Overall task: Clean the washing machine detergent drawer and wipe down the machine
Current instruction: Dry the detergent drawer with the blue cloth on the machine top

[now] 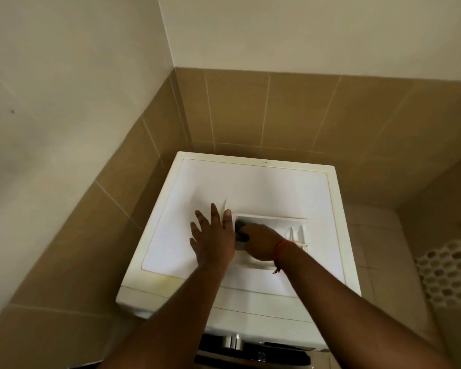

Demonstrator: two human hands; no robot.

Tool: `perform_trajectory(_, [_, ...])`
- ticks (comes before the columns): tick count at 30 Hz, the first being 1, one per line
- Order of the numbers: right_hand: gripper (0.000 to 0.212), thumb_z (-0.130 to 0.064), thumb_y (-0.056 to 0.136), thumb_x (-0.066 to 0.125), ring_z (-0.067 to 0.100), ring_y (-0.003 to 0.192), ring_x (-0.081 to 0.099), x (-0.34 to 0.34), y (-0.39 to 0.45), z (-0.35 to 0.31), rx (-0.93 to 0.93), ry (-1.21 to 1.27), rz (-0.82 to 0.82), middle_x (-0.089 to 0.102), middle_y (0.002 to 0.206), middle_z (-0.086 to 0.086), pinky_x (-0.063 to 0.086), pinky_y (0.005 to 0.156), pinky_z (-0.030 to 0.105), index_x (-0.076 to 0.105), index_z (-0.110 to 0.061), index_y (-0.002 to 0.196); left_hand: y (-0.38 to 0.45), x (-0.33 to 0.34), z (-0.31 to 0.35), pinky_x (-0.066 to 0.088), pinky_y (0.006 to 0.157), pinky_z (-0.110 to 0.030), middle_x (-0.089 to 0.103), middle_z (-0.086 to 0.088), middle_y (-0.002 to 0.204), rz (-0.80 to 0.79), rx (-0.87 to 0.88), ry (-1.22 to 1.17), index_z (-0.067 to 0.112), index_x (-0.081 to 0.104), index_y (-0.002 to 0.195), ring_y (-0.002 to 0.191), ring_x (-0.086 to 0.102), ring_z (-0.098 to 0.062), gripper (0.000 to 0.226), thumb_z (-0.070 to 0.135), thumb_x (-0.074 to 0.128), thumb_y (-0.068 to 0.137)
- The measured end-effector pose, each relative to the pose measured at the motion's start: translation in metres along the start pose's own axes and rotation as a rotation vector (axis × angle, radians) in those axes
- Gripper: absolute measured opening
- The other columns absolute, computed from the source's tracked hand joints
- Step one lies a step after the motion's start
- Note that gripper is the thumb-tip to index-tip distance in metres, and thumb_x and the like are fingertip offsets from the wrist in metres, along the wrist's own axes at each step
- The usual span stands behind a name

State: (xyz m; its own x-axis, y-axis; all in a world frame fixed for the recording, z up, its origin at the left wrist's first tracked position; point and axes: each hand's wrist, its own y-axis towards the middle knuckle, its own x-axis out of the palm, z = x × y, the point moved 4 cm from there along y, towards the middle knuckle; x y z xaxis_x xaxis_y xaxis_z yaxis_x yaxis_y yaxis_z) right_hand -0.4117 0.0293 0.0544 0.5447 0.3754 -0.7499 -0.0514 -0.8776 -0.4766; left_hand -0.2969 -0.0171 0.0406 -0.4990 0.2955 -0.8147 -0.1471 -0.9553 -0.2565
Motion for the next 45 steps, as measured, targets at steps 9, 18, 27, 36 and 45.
perform_trajectory(9, [0.041, -0.011, 0.096, 0.049, 0.029, 0.124, 0.052, -0.028, -0.009, 0.048, 0.042, -0.225, -0.144, 0.053, 0.139, 0.013, 0.041, 0.100, 0.031, 0.053, -0.009, 0.136, 0.001, 0.002, -0.001, 0.009, 0.119, -0.060, 0.008, -0.002, 0.164, 0.031, -0.016, -0.096, 0.026, 0.023, 0.155, 0.151, 0.002, -0.028, 0.078, 0.065, 0.003, 0.090])
perform_trajectory(18, [0.040, -0.011, 0.096, 0.049, 0.026, 0.127, 0.048, -0.021, -0.011, 0.040, -0.054, -0.075, -0.048, 0.052, 0.141, 0.010, 0.033, 0.102, 0.025, 0.055, -0.014, 0.135, 0.003, 0.004, -0.003, 0.016, 0.118, -0.060, 0.011, -0.001, 0.164, 0.034, -0.024, -0.108, 0.028, 0.024, 0.154, 0.150, 0.008, -0.028, 0.079, 0.067, 0.006, 0.088])
perform_trajectory(27, [0.035, -0.012, 0.094, 0.055, 0.026, 0.119, 0.053, -0.004, -0.004, 0.012, -0.082, 0.013, 0.061, 0.060, 0.130, 0.011, 0.038, 0.100, 0.029, 0.060, -0.009, 0.129, 0.003, 0.005, -0.002, 0.015, 0.119, -0.058, 0.012, 0.000, 0.164, -0.012, 0.002, -0.149, 0.028, 0.025, 0.154, 0.150, 0.007, -0.025, 0.073, 0.064, 0.010, 0.092])
perform_trajectory(36, [0.044, -0.006, 0.095, 0.049, 0.028, 0.130, 0.048, -0.017, -0.008, 0.058, 0.120, -0.203, -0.061, 0.051, 0.143, 0.010, 0.037, 0.108, 0.031, 0.052, -0.013, 0.138, 0.009, 0.010, -0.007, 0.022, 0.117, -0.053, 0.009, -0.013, 0.164, -0.050, -0.047, -0.127, 0.023, 0.013, 0.157, 0.149, 0.013, -0.038, 0.073, 0.063, 0.013, 0.096])
perform_trajectory(45, [0.044, -0.002, 0.090, 0.051, 0.015, 0.114, 0.056, -0.026, -0.026, 0.033, 0.038, -0.027, 0.110, 0.062, 0.123, -0.003, 0.036, 0.090, 0.015, 0.064, -0.021, 0.127, 0.013, 0.012, -0.010, 0.024, 0.117, -0.054, 0.010, -0.016, 0.163, -0.041, 0.018, -0.170, 0.020, 0.005, 0.157, 0.147, 0.018, -0.042, 0.074, 0.061, 0.017, 0.096])
